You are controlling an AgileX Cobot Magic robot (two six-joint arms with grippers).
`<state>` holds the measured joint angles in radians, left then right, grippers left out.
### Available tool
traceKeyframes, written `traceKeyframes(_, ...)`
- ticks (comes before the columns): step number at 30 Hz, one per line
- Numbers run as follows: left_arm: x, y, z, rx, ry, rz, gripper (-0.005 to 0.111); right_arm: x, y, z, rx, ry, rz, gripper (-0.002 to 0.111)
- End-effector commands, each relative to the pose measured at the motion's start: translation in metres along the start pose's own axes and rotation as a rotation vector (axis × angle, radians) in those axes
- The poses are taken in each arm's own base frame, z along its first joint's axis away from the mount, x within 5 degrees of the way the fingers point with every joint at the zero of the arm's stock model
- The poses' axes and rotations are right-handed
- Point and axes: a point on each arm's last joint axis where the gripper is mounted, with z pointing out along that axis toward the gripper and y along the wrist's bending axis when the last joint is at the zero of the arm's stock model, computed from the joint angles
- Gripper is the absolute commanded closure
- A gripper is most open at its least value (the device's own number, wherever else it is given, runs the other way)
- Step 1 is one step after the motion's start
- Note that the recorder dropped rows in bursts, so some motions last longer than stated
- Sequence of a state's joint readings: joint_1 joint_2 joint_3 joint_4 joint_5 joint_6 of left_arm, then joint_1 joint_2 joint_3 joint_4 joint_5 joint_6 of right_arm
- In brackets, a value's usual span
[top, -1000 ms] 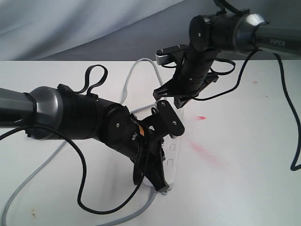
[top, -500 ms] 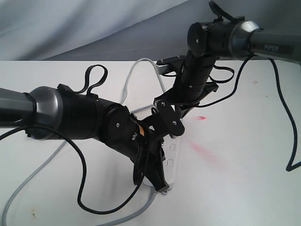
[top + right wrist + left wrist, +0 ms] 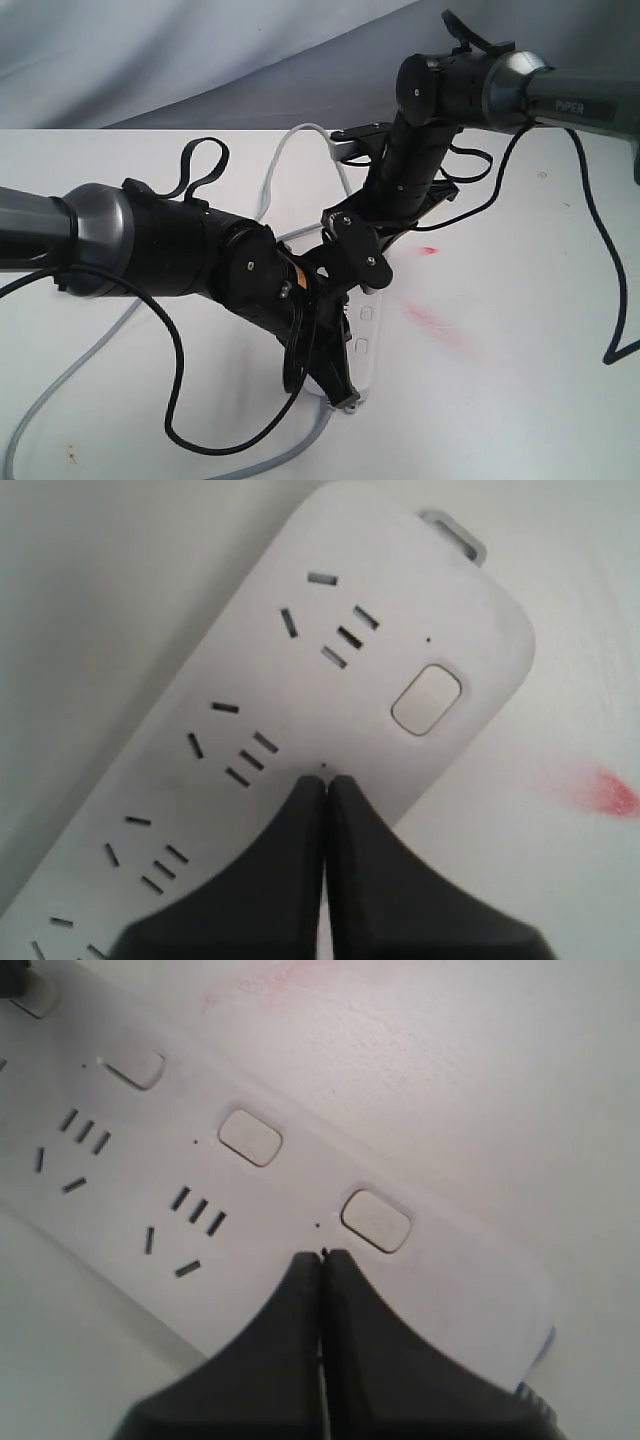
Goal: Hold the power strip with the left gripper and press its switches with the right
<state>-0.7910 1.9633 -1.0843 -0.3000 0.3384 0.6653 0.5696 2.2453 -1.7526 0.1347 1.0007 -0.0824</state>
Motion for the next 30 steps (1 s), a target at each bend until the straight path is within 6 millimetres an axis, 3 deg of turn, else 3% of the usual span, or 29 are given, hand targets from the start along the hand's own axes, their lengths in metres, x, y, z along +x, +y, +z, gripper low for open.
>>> traceKeyframes(1, 0.008, -0.003, 0.006, 0.028, 0.052, -0.005, 0.107, -0.002, 0.0, -0.001, -0.005, -0.025, -0.002, 0.108)
traceKeyframes(9, 0.008, -0.003, 0.006, 0.028, 0.052, -0.007, 0.107, -0.001, 0.0, 0.002, -0.006, -0.01, -0.001, 0.108)
traceKeyframes(23, 0.008, -0.003, 0.006, 0.028, 0.052, -0.007, 0.107, 0.004, -0.003, 0.03, -0.008, 0.064, 0.004, 0.108)
traceKeyframes(30, 0.008, -0.003, 0.006, 0.028, 0.052, -0.007, 0.107, 0.019, -0.003, 0.046, -0.003, 0.108, 0.007, 0.108)
